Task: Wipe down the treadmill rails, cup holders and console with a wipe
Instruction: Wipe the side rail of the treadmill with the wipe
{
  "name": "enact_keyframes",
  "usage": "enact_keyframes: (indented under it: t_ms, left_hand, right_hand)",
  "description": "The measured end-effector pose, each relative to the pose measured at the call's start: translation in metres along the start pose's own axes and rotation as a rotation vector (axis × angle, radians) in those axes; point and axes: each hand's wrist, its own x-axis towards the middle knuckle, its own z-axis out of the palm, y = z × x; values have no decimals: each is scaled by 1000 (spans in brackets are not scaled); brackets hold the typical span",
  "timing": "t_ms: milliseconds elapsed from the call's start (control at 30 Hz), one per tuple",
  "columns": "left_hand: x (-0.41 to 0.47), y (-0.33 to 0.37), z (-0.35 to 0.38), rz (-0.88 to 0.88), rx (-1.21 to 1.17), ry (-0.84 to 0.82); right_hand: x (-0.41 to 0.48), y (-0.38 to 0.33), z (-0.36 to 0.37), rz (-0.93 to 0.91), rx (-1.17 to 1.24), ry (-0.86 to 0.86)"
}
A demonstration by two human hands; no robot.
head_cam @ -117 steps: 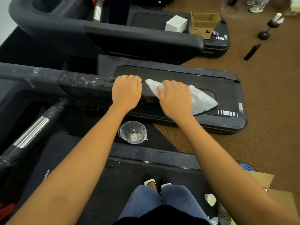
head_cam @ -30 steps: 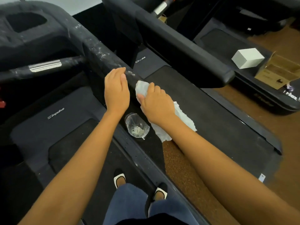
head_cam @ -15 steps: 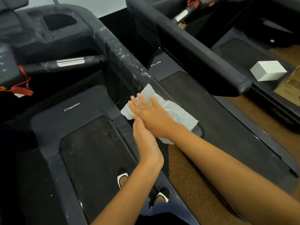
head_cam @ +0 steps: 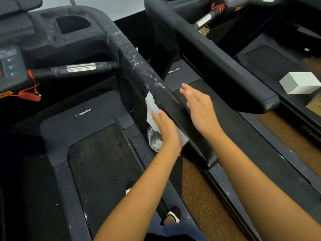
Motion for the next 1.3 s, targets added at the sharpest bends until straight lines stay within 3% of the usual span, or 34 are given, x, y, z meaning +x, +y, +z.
enact_keyframes:
  t_ms: [100,233,433,600,733,900,1000,1100,1200,1300]
  left_hand:
    - [21,22,-4,31,-43,3]
    - [8,18,-3,-4,-210,11]
    - [-96,-44,4,-307,-246,32]
    - [-82,-7,10,-401,-212,162]
    - [-46,21,5,-274,-197,191]
    - [-106,-14,12,-312,-141,115]
    - [-140,-34,9,-234,-70,3]
    - [-109,-22,10,-95,-4,40]
    - [-64,16,13,5,-162,93]
    - [-30,39,11,95,-99,94]
  right_hand:
    - [12,7,8,40,-301,-146]
    - [23,10,22,33,-528,-309]
    - [28,19,24,1,-561,-284]
    - [27,19,23,-8,-543,-254]
    - [28,19,24,-19,-543,-244]
    - [27,17,23,-13,-514,-234]
    - [24,15,22,-16,-503,-225]
    - [20,13,19,-29,-508,-213]
    - [18,11,19,-54,-541,-200]
    - [18,12,18,-55,-553,-189]
